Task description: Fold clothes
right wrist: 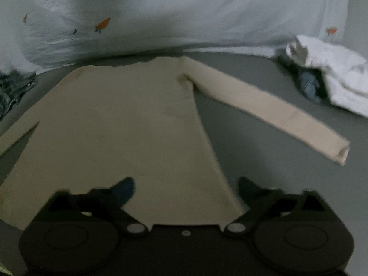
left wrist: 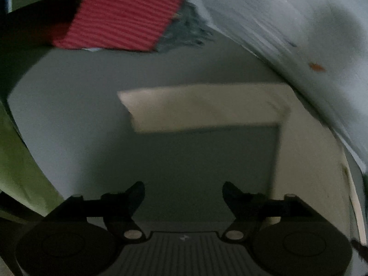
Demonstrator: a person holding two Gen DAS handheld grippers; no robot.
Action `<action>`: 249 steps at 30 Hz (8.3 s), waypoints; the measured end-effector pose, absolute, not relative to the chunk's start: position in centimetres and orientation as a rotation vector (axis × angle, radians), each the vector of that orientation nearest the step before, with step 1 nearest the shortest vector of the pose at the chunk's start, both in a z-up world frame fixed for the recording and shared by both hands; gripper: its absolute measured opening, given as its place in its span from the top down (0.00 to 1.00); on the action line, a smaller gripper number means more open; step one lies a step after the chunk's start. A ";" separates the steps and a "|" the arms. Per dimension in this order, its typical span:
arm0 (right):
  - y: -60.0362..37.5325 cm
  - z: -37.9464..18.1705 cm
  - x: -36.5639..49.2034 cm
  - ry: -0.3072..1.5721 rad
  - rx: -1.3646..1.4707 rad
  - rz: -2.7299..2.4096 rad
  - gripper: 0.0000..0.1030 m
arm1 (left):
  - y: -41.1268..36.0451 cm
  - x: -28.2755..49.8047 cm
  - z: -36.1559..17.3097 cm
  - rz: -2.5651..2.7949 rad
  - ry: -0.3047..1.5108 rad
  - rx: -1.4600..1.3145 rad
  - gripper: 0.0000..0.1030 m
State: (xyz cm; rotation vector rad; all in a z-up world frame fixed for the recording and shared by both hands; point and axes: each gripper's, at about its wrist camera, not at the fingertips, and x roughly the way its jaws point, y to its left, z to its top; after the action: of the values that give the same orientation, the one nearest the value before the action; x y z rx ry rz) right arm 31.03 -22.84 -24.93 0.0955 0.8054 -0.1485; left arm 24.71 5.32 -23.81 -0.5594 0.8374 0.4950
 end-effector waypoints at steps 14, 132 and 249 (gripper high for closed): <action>-17.2 -30.3 29.6 0.660 0.127 -0.366 0.00 | 14.0 32.0 -25.4 0.396 0.921 -0.515 0.16; -39.9 -24.6 46.4 0.629 0.541 0.246 0.98 | -21.3 40.8 -28.0 0.374 1.293 -0.230 0.00; -31.8 -28.8 38.3 0.962 0.769 0.037 0.70 | -8.4 42.7 -25.0 0.051 1.067 -0.538 0.00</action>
State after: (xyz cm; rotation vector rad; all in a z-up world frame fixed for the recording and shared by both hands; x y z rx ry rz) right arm 38.30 -31.77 -28.78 0.7693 0.9620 0.0367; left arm 42.69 -8.42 -25.00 -0.5376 1.0673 0.0509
